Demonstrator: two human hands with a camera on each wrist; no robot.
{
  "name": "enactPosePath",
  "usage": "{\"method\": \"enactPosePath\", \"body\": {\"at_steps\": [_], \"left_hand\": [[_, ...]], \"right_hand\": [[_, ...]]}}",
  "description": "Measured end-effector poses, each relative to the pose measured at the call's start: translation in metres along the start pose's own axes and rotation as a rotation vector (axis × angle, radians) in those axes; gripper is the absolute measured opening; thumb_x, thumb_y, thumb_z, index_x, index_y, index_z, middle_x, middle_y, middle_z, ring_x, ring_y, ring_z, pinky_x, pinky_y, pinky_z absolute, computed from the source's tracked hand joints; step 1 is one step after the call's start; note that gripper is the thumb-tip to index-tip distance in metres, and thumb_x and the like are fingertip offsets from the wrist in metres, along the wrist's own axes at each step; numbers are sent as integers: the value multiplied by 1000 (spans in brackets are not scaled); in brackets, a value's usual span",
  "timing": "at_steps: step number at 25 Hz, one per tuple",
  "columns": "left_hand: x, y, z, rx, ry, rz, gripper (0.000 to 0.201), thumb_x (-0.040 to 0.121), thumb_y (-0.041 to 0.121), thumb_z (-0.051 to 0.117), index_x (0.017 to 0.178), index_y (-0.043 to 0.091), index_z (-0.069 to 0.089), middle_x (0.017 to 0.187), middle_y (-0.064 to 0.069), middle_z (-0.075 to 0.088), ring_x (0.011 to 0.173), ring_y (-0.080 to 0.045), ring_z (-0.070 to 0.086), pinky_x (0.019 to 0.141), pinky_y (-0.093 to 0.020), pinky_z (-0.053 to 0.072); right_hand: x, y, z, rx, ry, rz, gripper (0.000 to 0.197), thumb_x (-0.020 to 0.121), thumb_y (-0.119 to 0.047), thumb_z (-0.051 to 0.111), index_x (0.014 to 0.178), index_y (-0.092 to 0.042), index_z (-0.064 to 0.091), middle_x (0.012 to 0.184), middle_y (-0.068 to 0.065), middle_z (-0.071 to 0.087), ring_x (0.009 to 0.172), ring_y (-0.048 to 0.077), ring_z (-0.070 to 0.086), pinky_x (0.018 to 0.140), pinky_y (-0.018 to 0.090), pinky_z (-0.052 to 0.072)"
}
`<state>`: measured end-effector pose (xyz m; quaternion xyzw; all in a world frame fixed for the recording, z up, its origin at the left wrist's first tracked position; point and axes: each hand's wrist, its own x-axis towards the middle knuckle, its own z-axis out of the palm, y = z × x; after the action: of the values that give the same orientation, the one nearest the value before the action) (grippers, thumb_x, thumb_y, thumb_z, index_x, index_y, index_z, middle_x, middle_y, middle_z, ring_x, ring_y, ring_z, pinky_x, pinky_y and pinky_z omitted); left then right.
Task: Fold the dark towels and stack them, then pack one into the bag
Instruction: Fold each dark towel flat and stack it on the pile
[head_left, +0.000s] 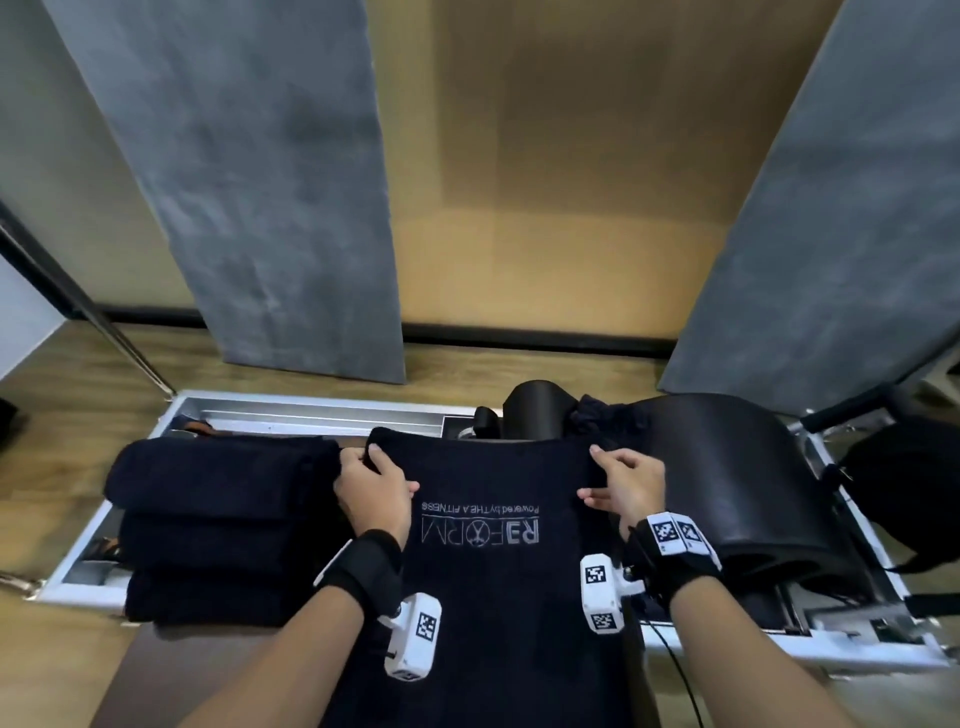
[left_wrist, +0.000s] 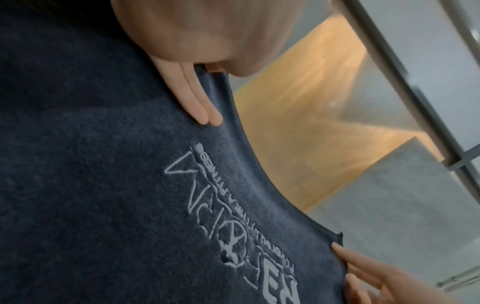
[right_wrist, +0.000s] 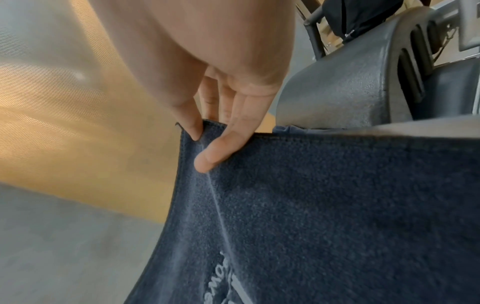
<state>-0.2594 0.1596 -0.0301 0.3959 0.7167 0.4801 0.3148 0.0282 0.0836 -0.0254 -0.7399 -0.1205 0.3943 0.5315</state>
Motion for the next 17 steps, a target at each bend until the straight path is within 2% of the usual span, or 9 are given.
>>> {"method": "enactPosePath", "body": {"at_steps": [3,6,7,8,10,11,13,14,17], "left_hand": [[10,-16,14,67,33,-37,21,109,21,47,93,9,53,93,-20,63,50,-23,71,57,-42,62],[10,-23,17,140,-30,-64,19,106,15,51,114,-1,57,128,-23,53,89,-42,72,87,-51,59],[6,-23,15,147,-76,-56,24,105,13,54,125,-1,55,136,-21,48,100,-42,69,96,-49,55],[0,-23,11,141,-121,-25,32,104,11,56,134,1,51,143,-18,43,105,-37,68,99,-43,52],[-15,-27,-3,96,-212,94,48,103,7,58,148,4,43,155,-10,34,109,-21,66,92,-22,49],[-24,-29,-12,62,-263,137,52,104,6,58,152,4,40,157,-7,31,117,-15,61,93,-18,47],[-39,-36,-34,41,-345,188,51,104,8,59,152,6,43,154,-2,36,127,-11,53,100,-27,49],[-44,-40,-44,68,-356,219,45,104,11,61,147,7,50,146,-1,45,123,-11,55,100,-33,51],[-66,-59,-88,198,-386,333,15,101,20,67,116,17,68,109,5,61,93,-8,63,87,-35,55]], "right_hand": [[20,8,14,-48,44,8,22,90,-15,81,80,2,71,102,18,73,55,39,73,43,31,57],[20,18,19,-27,53,-39,10,89,-5,79,86,1,72,106,23,72,59,37,75,50,33,62],[16,20,19,6,43,-67,6,89,-1,78,91,-1,72,107,25,71,63,37,76,56,34,64],[11,22,17,33,34,-101,12,89,4,76,97,-5,72,109,24,70,69,36,77,64,36,65],[-4,26,11,67,13,-178,29,88,12,72,106,-11,71,114,19,67,84,36,77,78,40,65],[-15,29,6,62,-3,-210,33,88,14,70,110,-11,71,117,16,65,89,35,77,82,41,64],[-43,35,-2,16,-48,-254,32,90,14,68,112,-9,71,118,11,66,87,31,78,80,38,64],[-57,40,-6,-21,-77,-265,30,91,12,67,112,-8,71,116,11,66,83,29,78,76,36,64],[-111,63,-22,-159,-154,-287,22,93,7,68,106,-10,72,108,14,68,73,26,76,67,35,64]]}}
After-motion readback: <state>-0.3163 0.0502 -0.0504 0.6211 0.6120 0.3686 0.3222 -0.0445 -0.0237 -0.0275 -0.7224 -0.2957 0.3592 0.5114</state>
